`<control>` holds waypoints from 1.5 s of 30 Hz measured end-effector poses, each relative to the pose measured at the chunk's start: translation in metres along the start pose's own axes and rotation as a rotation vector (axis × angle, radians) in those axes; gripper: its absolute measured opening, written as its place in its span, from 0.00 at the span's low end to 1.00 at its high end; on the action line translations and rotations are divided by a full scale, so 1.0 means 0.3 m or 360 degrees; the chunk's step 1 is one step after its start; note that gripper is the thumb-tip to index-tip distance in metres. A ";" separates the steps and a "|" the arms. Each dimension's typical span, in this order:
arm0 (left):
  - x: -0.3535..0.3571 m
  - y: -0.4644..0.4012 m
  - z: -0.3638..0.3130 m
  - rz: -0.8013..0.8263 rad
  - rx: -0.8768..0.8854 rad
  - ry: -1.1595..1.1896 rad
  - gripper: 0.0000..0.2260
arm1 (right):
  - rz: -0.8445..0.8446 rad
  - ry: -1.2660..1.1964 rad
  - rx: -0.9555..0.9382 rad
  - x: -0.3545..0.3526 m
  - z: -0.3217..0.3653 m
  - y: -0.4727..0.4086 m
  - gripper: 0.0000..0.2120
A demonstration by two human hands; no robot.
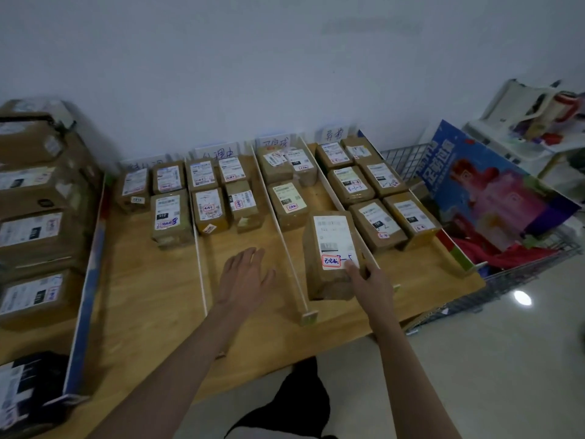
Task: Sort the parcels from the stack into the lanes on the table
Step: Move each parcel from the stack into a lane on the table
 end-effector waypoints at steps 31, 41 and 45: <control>0.291 -0.795 -0.235 0.0159 -0.0467 0.0183 0.21 | 0.0457 0.0391 -0.0014 0.323 -0.092 -1.200 0.22; 0.290 -0.771 -0.199 0.0146 -0.0500 0.0147 0.28 | 0.0547 0.0498 0.0043 0.395 -0.118 -1.224 0.22; 0.271 -0.753 -0.201 0.0161 -0.0498 0.0112 0.27 | 0.0562 0.0456 0.0031 0.394 -0.108 -1.211 0.25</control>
Point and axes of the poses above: each hand's wrist, its own y-axis away from the middle knuckle, its own x-axis out of the palm, z = x × y, the point moved 6 cm from there along -y, towards the middle knuckle, and after that the axes turned 11 degrees about -x, right-handed, at the moved point
